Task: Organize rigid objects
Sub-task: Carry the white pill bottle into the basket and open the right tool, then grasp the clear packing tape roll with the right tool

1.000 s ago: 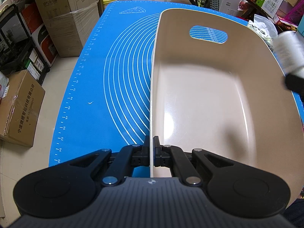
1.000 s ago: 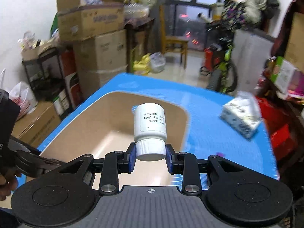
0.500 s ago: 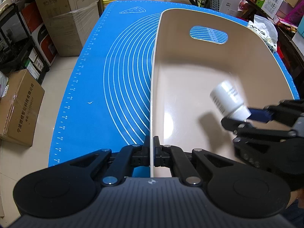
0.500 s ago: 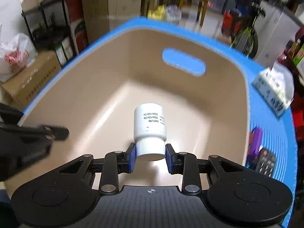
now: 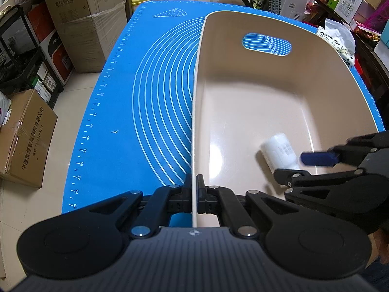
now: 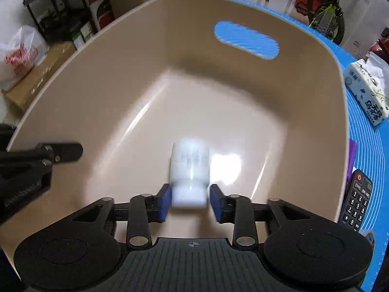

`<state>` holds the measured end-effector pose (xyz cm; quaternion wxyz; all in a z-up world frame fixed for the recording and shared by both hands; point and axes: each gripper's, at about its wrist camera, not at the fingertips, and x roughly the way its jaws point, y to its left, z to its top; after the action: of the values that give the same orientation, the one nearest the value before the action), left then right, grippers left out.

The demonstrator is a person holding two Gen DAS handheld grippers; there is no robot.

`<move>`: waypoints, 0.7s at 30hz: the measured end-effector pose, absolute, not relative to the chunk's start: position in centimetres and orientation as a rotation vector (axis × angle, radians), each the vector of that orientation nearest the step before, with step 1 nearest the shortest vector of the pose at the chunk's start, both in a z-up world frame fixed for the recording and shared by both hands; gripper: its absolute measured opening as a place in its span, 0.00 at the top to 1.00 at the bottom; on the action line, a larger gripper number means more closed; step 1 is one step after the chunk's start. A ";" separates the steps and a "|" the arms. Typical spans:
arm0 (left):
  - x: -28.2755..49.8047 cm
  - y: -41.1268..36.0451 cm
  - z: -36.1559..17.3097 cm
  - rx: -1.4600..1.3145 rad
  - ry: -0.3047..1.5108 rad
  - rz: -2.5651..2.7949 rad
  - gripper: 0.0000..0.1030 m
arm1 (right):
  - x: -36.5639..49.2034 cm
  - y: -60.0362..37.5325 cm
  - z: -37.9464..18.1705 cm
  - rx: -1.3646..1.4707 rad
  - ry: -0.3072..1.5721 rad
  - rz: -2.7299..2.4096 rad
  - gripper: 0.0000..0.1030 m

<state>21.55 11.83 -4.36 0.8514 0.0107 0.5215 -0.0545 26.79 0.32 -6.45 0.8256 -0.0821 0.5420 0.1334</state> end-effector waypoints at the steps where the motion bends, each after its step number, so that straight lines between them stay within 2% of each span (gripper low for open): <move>1: 21.5 11.8 -4.4 0.023 1.098 -0.115 0.97 | 26.5 0.3 -6.1 -0.166 1.129 0.281 0.38; 4: 21.5 11.8 -4.4 0.021 1.100 -0.115 0.97 | 25.4 -0.2 -5.3 -0.150 1.082 0.287 0.33; 9: 21.6 11.9 -4.4 0.020 1.100 -0.115 0.97 | 22.9 -1.5 -3.2 -0.110 0.997 0.318 0.33; 12: 21.6 11.9 -4.4 0.019 1.100 -0.115 0.97 | 22.0 -3.0 -1.2 -0.088 0.917 0.288 0.22; 17: 21.6 11.9 -4.4 0.019 1.099 -0.117 0.97 | 20.6 -7.2 1.9 -0.022 0.799 0.213 0.17; 19: 21.6 11.9 -4.4 0.018 1.100 -0.116 0.97 | 20.5 -8.8 2.5 -0.010 0.760 0.168 0.10; 21: 21.6 11.9 -4.4 0.018 1.099 -0.115 0.97 | 19.7 -11.0 2.6 0.001 0.729 0.120 0.08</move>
<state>21.57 11.87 -4.37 0.8511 0.0083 0.5221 -0.0545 19.74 -10.96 2.60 0.9326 0.0007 0.3561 0.0587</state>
